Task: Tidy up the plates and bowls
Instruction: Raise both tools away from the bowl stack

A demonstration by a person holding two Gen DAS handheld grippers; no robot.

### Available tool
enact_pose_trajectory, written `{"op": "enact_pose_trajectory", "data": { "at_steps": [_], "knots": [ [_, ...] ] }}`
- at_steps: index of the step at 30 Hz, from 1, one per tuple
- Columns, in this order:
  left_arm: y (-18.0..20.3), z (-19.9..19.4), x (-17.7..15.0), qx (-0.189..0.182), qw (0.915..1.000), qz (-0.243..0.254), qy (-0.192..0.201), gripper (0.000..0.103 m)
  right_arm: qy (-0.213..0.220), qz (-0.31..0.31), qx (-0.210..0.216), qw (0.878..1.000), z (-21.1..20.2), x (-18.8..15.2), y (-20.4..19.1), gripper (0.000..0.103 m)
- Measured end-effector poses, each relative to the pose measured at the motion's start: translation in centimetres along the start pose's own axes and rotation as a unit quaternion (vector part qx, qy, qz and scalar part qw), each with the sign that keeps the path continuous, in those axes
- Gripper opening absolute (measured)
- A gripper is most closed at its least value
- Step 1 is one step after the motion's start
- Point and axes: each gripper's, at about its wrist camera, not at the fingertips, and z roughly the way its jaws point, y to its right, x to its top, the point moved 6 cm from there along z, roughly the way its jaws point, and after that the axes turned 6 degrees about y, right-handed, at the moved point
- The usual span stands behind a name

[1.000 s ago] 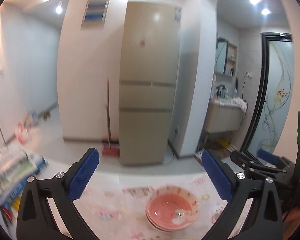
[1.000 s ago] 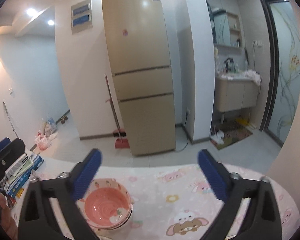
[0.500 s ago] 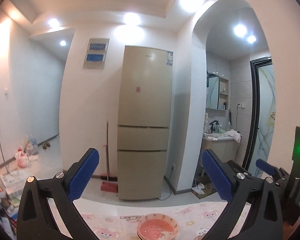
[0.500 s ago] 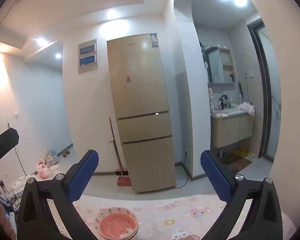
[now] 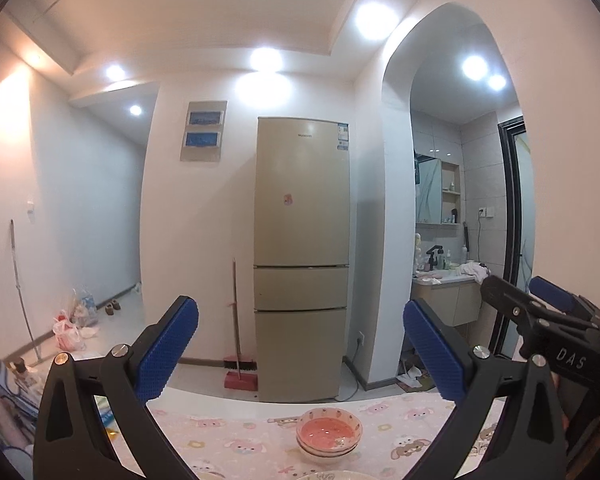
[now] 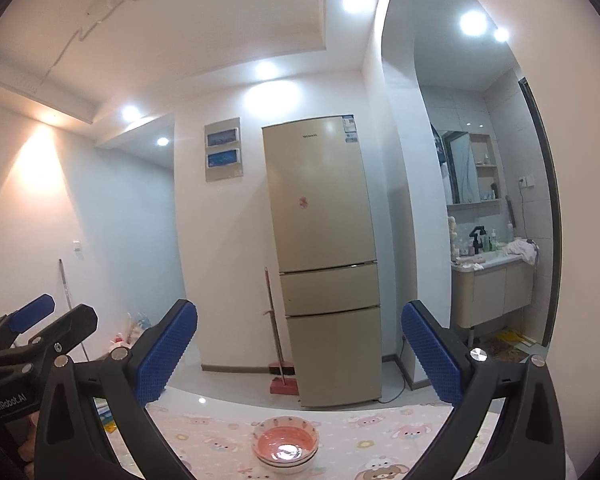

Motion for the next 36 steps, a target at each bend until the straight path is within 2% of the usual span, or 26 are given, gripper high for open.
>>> {"op": "enact_pose_trajectory", "data": {
  "at_steps": [4, 10, 13, 17, 21, 24, 27, 28, 29, 31, 34, 36],
  "knots": [
    [0.0, -3.1, 1.7, 0.0, 0.9997, 0.012, 0.019, 0.102, 0.009, -0.004, 0.015, 1.0, -3.4, 2.7, -1.8, 0.103],
    [-0.9, -7.3, 4.5, 0.008, 0.999, 0.004, 0.043, 0.102, 0.038, -0.042, 0.003, 0.998, -9.0, 7.4, -4.6, 0.103],
    [-1.3, -9.4, 5.4, 0.008, 0.9986, 0.005, 0.052, 0.102, 0.04, -0.044, 0.0, 0.998, -11.8, 7.9, -5.1, 0.103],
    [-2.2, -11.2, 4.6, 0.016, 0.9991, 0.006, 0.04, 0.102, 0.011, -0.03, 0.018, 0.999, -14.2, 7.0, -5.4, 0.103],
    [-3.1, -12.6, 1.7, 0.025, 0.9991, 0.015, 0.031, 0.102, 0.002, -0.048, 0.026, 0.999, -15.0, 4.1, -6.1, 0.103],
    [-4.2, -13.0, -1.2, 0.04, 0.9987, 0.015, 0.026, 0.102, -0.002, -0.053, 0.033, 0.998, -13.6, 0.9, -6.2, 0.103],
    [-5.2, -13.0, -4.1, 0.017, 0.9994, 0.003, 0.031, 0.102, -0.032, -0.068, 0.032, 0.997, -11.5, -3.8, -6.9, 0.103],
    [-5.4, -12.9, -5.1, 0.007, 0.9991, 0.01, 0.04, 0.102, -0.036, -0.073, 0.032, 0.996, -10.9, -5.0, -7.2, 0.103],
    [-5.6, -12.7, -6.0, 0.012, 0.9988, 0.021, 0.044, 0.102, -0.04, -0.074, 0.029, 0.996, -10.1, -6.4, -7.4, 0.103],
    [-6.1, -12.1, -8.1, 0.036, 0.9981, 0.039, 0.033, 0.102, -0.048, -0.061, 0.028, 0.997, -8.5, -9.1, -7.4, 0.103],
    [-6.6, -11.1, -11.4, 0.026, 0.999, 0.035, 0.011, 0.102, -0.059, -0.038, 0.057, 0.996, -5.9, -13.3, -7.5, 0.103],
    [-7.1, -10.5, -13.2, 0.036, 0.9987, 0.035, 0.001, 0.102, -0.077, -0.023, 0.074, 0.994, -4.3, -16.3, -7.7, 0.103]
  ]
}}
